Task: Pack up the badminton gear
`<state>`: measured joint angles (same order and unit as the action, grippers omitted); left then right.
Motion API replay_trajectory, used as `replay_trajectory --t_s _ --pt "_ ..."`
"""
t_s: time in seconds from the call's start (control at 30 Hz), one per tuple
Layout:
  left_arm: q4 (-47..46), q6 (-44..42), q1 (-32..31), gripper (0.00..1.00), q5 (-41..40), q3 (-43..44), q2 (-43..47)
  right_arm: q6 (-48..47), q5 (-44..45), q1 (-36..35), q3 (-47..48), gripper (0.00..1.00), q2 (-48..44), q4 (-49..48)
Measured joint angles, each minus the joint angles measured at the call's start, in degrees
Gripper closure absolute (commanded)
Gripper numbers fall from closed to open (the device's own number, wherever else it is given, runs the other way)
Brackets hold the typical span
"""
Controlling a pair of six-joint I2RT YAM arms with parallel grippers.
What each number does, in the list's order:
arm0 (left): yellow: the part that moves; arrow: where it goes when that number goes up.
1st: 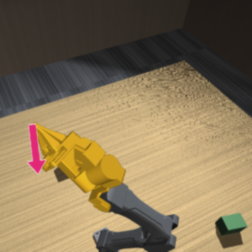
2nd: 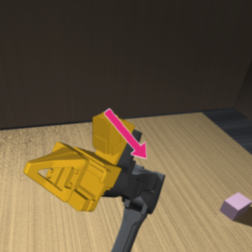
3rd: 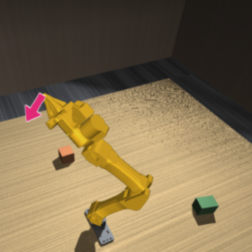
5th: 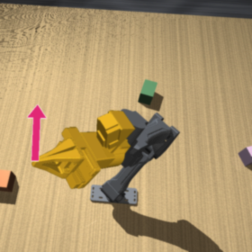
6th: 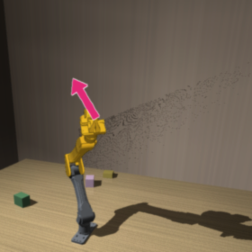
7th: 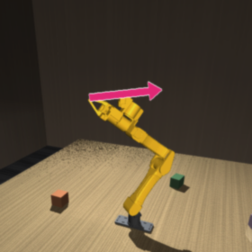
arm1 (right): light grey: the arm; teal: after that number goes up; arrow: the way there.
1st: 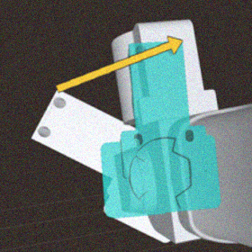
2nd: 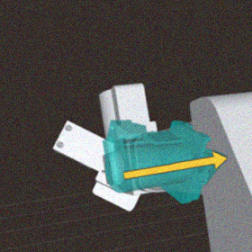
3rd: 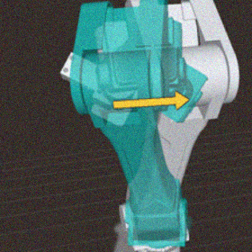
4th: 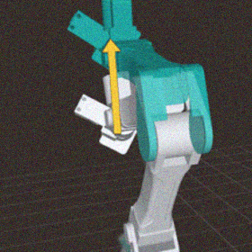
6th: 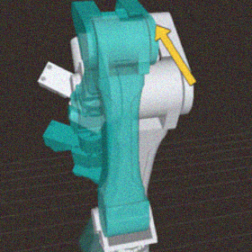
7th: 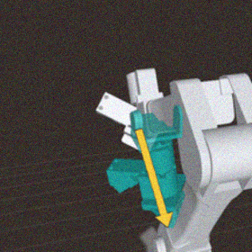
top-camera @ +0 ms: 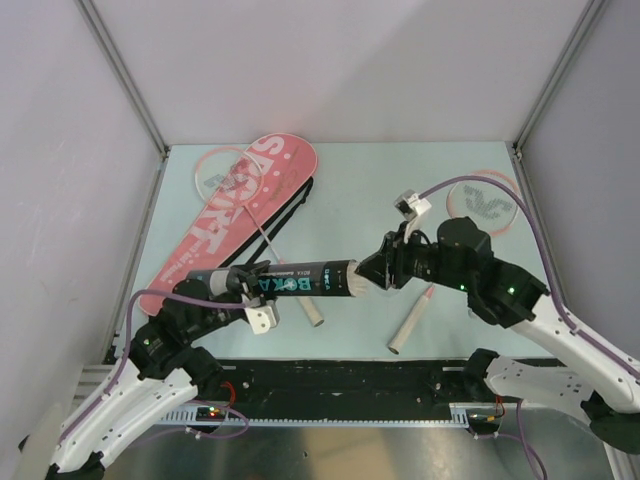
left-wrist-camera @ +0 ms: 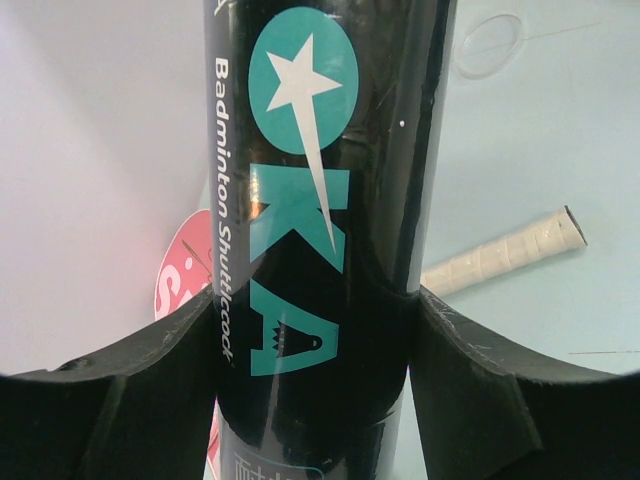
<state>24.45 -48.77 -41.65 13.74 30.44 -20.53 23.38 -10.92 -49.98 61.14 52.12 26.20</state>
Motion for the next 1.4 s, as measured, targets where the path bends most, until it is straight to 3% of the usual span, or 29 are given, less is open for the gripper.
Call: replay_trajectory --t_s 0.2,0.6,0.87,1.17,1.4 --pt "-0.3 0.3 -0.1 1.0 0.2 0.0 0.2 -0.1 1.0 1.2 -0.7 0.4 -4.8 0.1" --pt "-0.9 1.7 -0.1 1.0 2.0 0.0 0.2 -0.5 -4.3 3.6 -2.5 0.4 -2.7 -0.5" --pt "-1.0 2.5 -0.1 1.0 2.0 0.2 -0.6 0.6 -7.7 3.0 -4.9 0.49 2.7 -7.1" --pt "-0.2 3.8 0.4 1.0 -0.2 0.2 -1.0 2.6 -9.2 -0.3 -5.0 0.46 9.9 -14.9" --pt "-0.2 3.9 0.4 1.0 -1.7 0.2 -1.4 3.7 -8.5 0.3 -5.2 0.35 10.0 -15.0"
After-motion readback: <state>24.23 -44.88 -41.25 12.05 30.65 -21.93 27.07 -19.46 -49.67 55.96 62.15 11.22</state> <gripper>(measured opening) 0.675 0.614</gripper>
